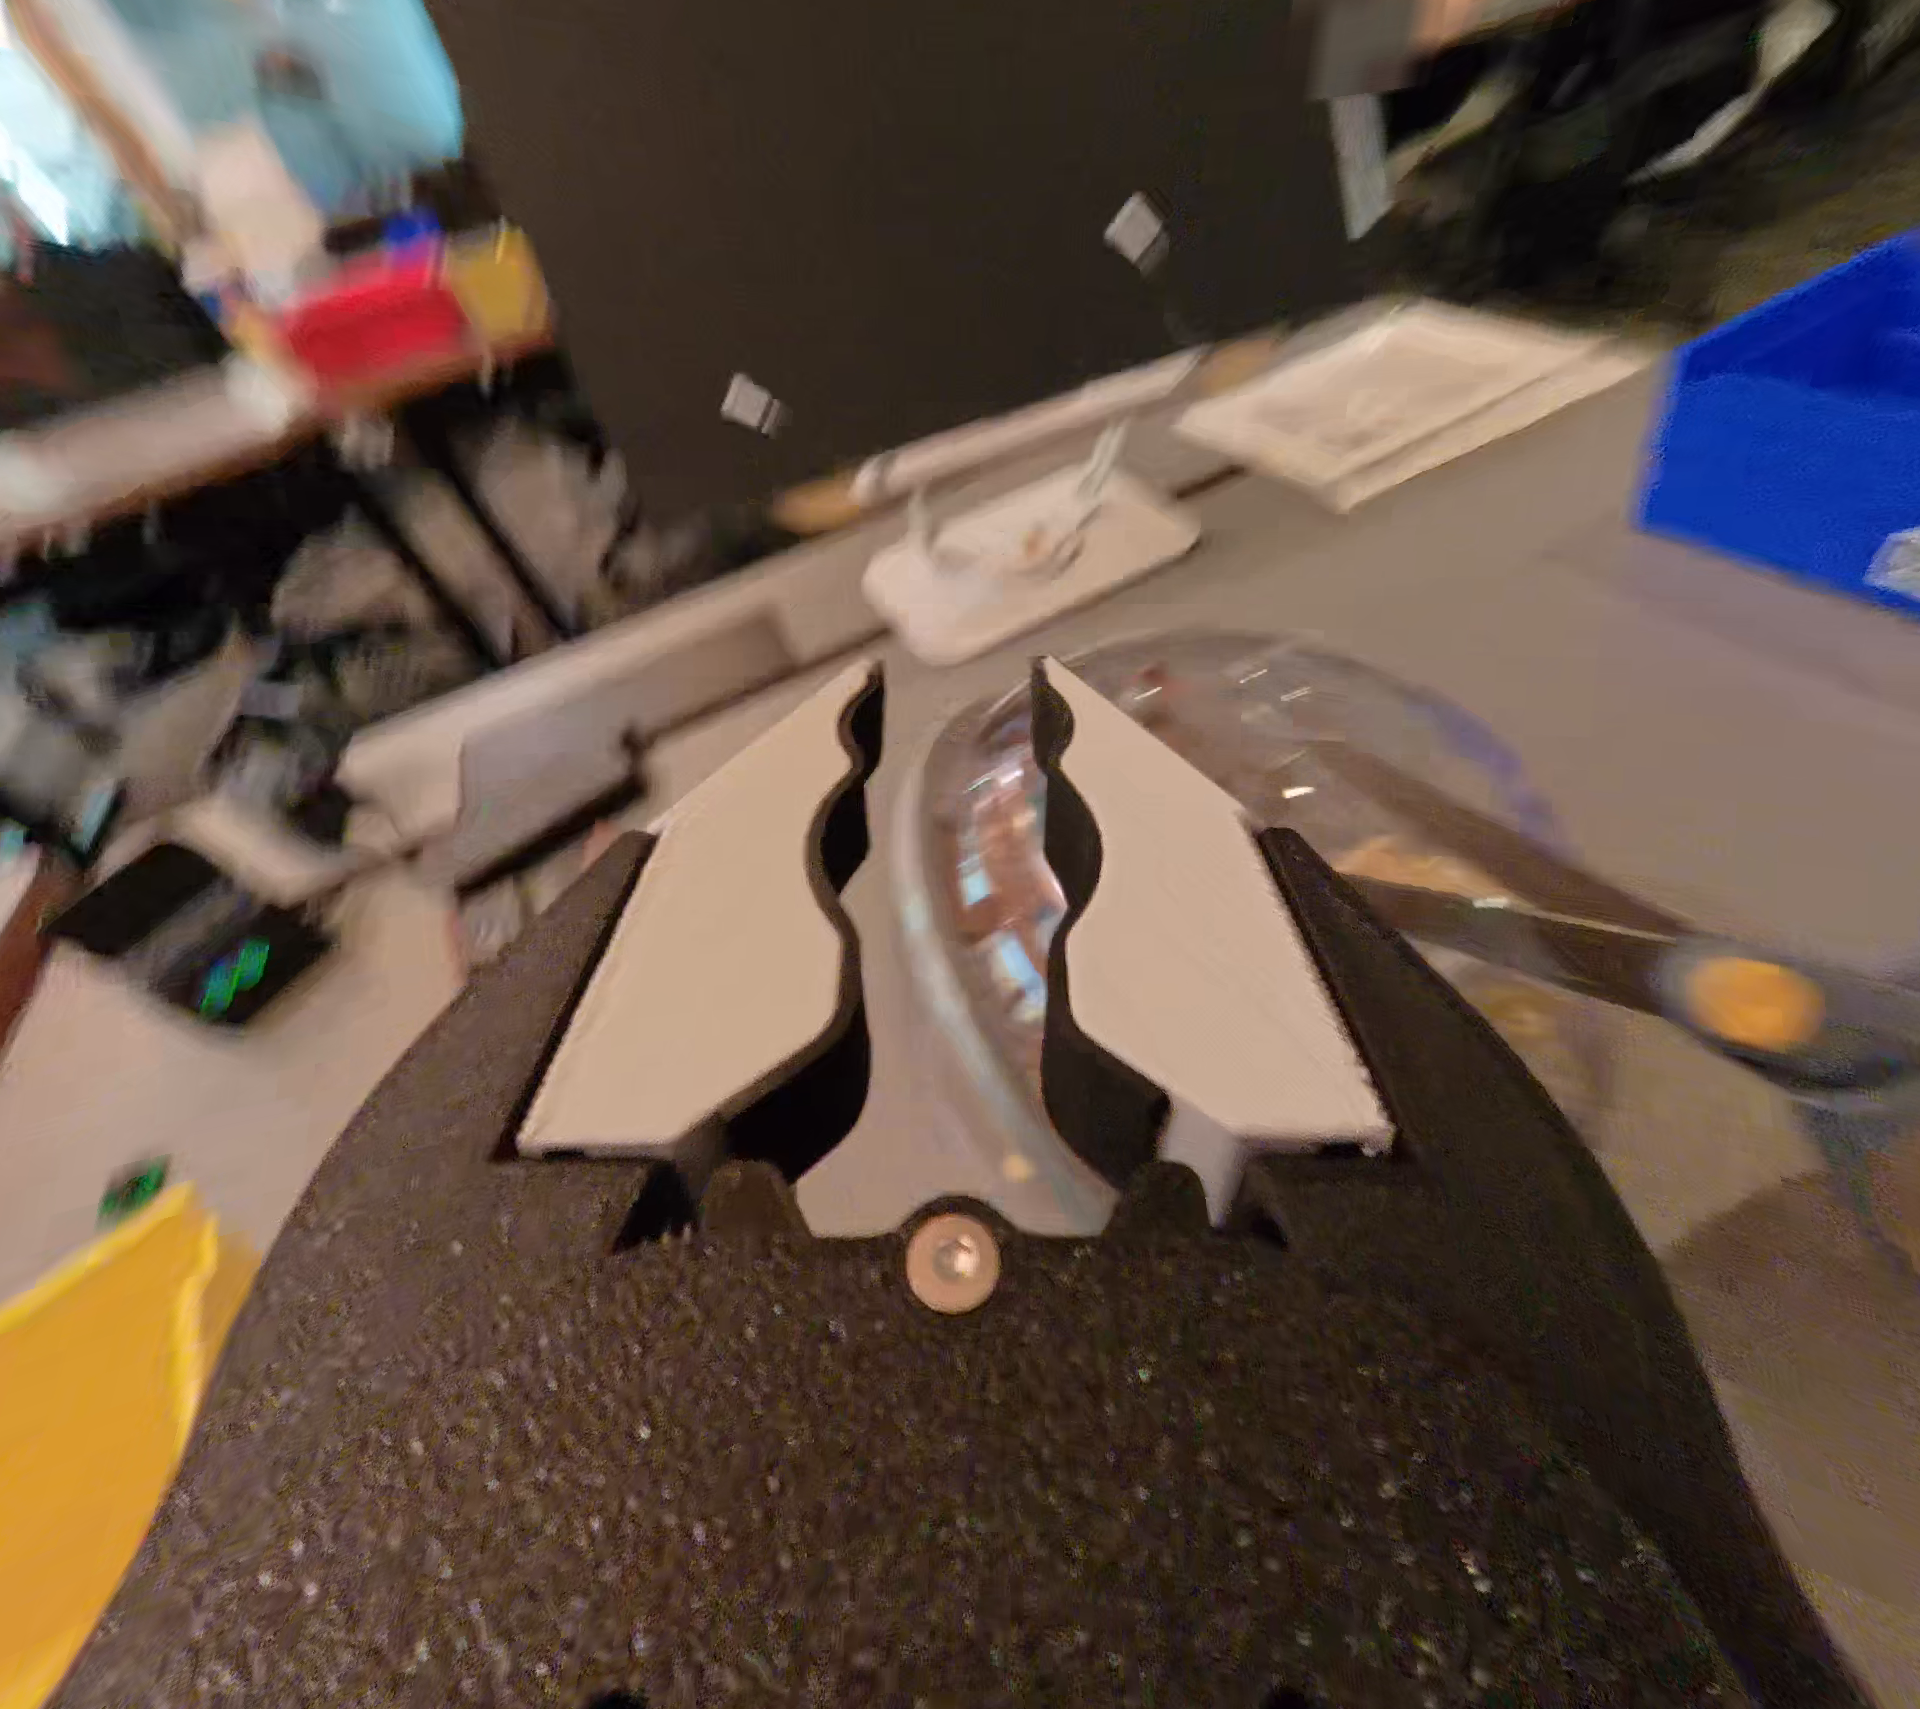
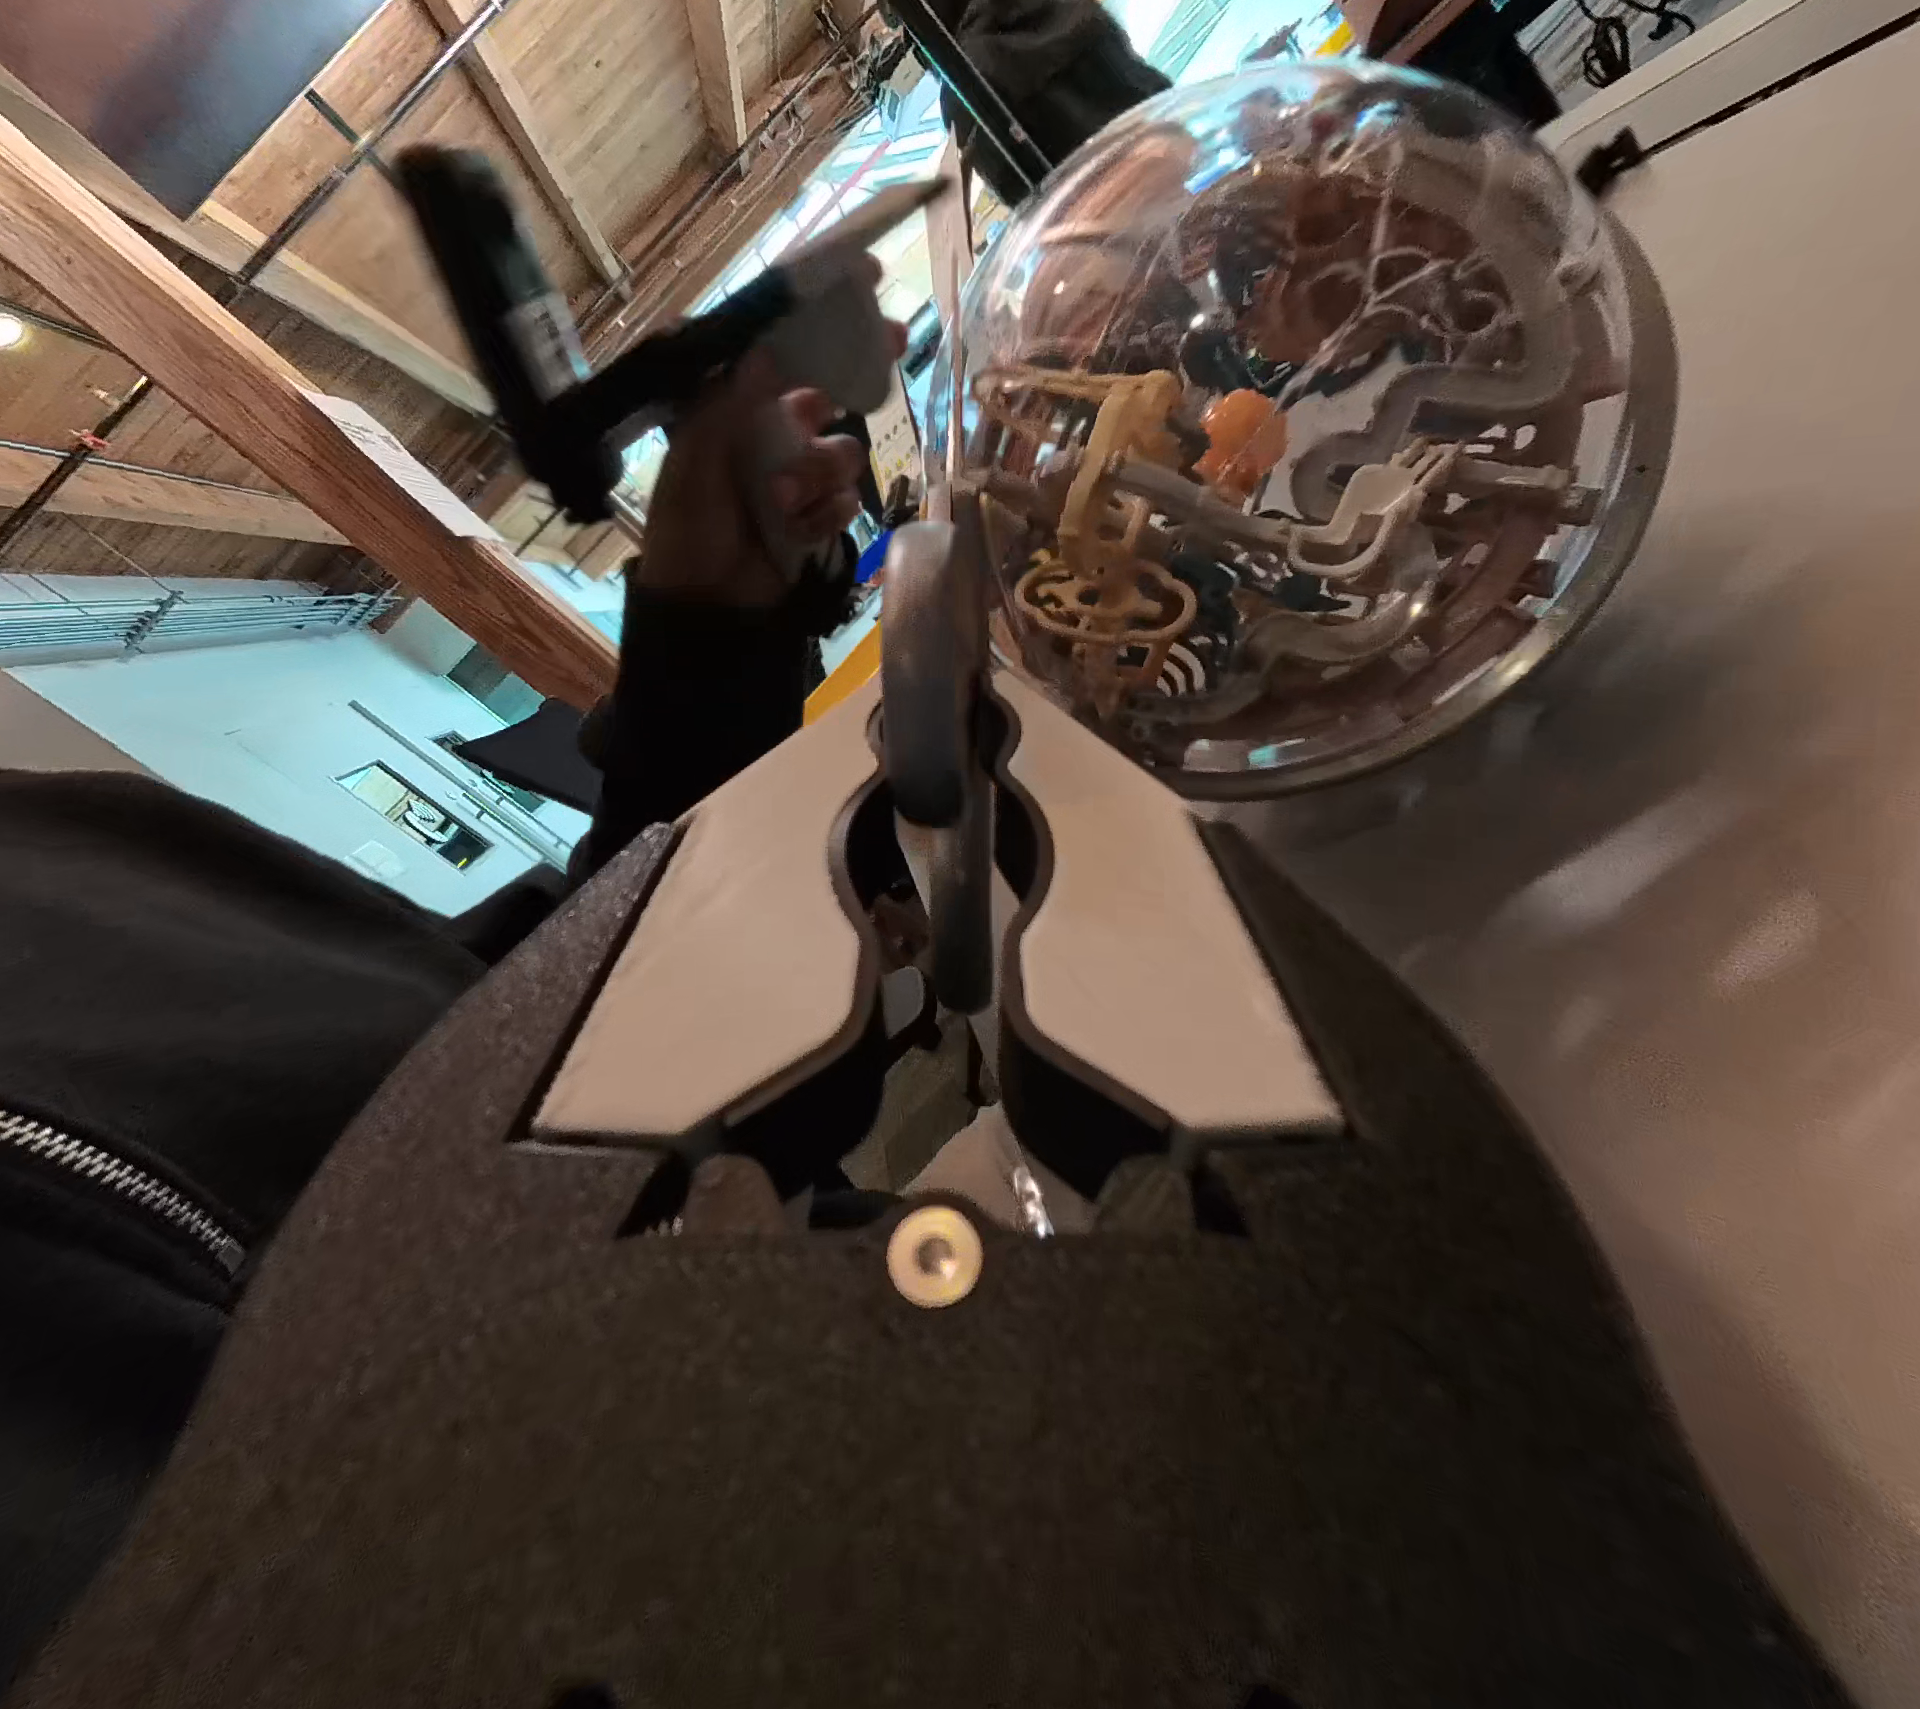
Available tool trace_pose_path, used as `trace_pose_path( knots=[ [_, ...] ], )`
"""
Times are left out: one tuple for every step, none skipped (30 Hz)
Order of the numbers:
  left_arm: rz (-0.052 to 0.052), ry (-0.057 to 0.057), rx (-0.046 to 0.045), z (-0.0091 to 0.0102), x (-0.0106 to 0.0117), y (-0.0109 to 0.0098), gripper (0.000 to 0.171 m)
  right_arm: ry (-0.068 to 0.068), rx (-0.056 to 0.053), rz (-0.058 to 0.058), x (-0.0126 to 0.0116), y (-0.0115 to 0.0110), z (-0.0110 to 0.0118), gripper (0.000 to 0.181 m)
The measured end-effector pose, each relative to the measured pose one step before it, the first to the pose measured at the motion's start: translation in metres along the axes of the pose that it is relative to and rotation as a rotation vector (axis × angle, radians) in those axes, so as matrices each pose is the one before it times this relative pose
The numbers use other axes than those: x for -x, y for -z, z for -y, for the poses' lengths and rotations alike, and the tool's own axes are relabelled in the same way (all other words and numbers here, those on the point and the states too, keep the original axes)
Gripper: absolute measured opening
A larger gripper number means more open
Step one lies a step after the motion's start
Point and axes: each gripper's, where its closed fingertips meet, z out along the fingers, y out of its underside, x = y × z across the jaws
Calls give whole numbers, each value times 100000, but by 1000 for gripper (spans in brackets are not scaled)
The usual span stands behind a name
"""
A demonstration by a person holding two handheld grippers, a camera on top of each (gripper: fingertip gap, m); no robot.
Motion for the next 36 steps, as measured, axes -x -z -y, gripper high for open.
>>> trace_pose_path(
  knots=[
    [4439,6062,12039,-1976,2000,-1142,33,278,-1070,123,116,100,109,8],
    [2519,9102,10436,-1931,1648,-1048,36,317,-908,4,112,69,79,8],
    [-1884,9258,7542,-1718,910,-818,36,322,-631,-101,117,11,-10,8],
    [-5340,7352,4825,-1562,269,-581,34,485,-143,-227,154,-67,-140,8],
    [-3179,6954,847,-1016,562,-380,30,786,137,-581,129,-111,-223,8],
    [-3313,5975,2538,-1218,413,-321,29,919,336,-561,107,-138,-253,8],
    [-4519,4714,2761,-1169,29,-290,30,835,579,-108,140,-165,-271,8],
    [-4300,5504,-2253,-304,-99,136,26,654,810,776,197,-186,-247,8],
    [-5583,3058,94,-542,-453,201,18,636,1284,947,206,-194,-248,9],
    [-5452,2350,-42,-430,-594,279,3,1796,1143,219,138,-156,-158,9],
    [-1501,2681,-856,-247,-98,275,0,3075,936,-656,91,-99,-102,9],
    [-302,226,-1185,-175,92,259,0,3744,1069,-1220,53,-76,-83,9],
    [-274,-493,-1258,-142,66,230,0,3878,1279,-1459,24,-89,-146,9],
    [-274,-531,-1226,-102,-16,188,0,3615,1522,-1399,30,-114,-222,9],
    [51,-262,-1363,-72,-42,108,0,3445,1149,-1557,39,-111,-229,9],
    [-71,-643,-1702,-24,-116,96,0,3082,634,-1817,43,-91,-199,9],
    [-677,-1463,-2125,0,-304,92,0,2757,-189,-1662,98,-53,-102,9],
    [580,-1299,-2012,12,-171,62,0,2496,-396,-927,184,-4,-15,9],
    [774,-1790,-1599,12,-120,58,0,1956,-4,-743,168,29,3,9],
    [829,-1997,-858,-29,-100,69,0,1602,-84,-918,104,34,107,9],
    [752,-1465,73,-113,-63,55,0,1400,-831,-697,136,35,278,9],
    [347,-875,184,-145,-113,53,0,925,-1558,-658,175,33,429,8],
    [258,178,-64,-187,-118,33,0,870,-2058,-1098,167,29,570,8],
    [-1787,1759,-478,-178,-336,135,0,1388,-1753,-1420,128,69,604,8],
    [-2876,1107,-965,-167,-504,268,0,1462,-481,-1851,4,68,492,8],
    [-3652,1091,-1709,-51,-661,431,0,1709,1294,-2295,-140,49,274,9],
    [-4038,1463,-1133,-125,-766,433,0,2291,1919,-2322,-217,47,105,9],
    [-2725,1065,-630,-248,-662,271,0,2743,936,-1435,-97,104,102,9],
    [1207,-1002,-1253,-179,-86,133,0,2042,170,-850,-42,128,78,9],
    [1156,-2041,322,-350,2,102,0,-38,-296,518,92,122,57,9],
    [555,-608,1195,-444,50,70,0,-1275,22,811,90,120,-11,9],
    [-18,947,1085,-429,8,90,0,-226,38,188,49,140,-59,9],
    [-169,1319,356,-332,-78,172,0,905,-118,46,93,178,-101,9],
    [-199,198,-292,-272,-137,281,0,1299,-555,-166,129,204,-86,8],
    [192,-1034,-686,-240,-128,326,0,1351,-1249,-503,107,214,-52,9],
    [835,-1746,-691,-266,-116,330,0,1285,-1309,-678,71,189,-43,9]
  ],
)
